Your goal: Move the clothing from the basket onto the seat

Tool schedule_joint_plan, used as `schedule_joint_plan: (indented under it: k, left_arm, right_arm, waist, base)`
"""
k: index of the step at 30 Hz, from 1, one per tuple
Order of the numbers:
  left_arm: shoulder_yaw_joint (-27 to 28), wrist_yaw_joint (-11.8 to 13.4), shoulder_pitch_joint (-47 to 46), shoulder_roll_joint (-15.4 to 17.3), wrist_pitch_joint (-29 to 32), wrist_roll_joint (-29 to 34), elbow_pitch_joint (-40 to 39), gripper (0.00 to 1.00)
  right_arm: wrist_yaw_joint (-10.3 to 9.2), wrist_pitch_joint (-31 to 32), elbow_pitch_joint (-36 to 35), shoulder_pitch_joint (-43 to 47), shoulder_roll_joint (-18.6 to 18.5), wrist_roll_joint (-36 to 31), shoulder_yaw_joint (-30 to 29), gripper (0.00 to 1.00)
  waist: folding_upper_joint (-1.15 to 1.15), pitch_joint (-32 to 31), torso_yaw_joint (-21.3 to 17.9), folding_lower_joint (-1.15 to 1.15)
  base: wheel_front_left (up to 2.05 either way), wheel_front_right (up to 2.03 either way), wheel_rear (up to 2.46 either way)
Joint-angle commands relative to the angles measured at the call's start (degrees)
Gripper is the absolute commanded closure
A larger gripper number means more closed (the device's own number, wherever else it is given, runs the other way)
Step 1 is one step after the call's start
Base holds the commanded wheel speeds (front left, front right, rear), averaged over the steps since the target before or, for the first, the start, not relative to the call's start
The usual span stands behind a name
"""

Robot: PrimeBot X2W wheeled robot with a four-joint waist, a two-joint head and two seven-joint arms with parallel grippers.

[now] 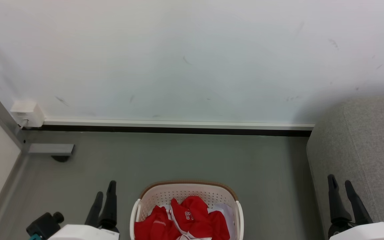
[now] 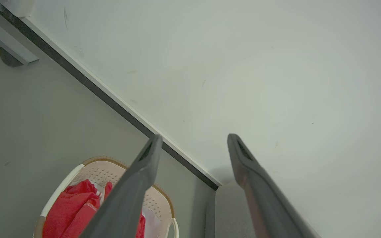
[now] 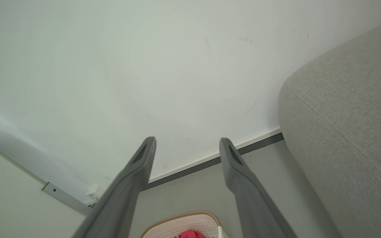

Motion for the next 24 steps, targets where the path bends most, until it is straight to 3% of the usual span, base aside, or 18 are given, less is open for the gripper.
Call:
schedule_joint_plan:
  k: [1, 24]
  left_arm:
    - [0.0, 0.1, 0.0, 0.5, -0.6, 2.1, -0.8, 0.0]
    - [-1.3, 1.6, 1.2, 0.6, -4.3, 20.5, -1.7, 0.0]
  right_arm:
    - [-0.05, -0.6, -0.4, -0.4, -0.7, -1.9, 0.2, 0.0]
    - [-0.07, -4.3, 0.5, 0.2, -0.9, -18.0, 1.6, 0.0]
  waist:
    - [0.0, 0.0, 0.0, 0.0]
    - [0.0, -0.2, 0.3, 0.0]
  base:
    - [0.0, 0.0, 0.0]
    - [0.0, 0.0, 0.0]
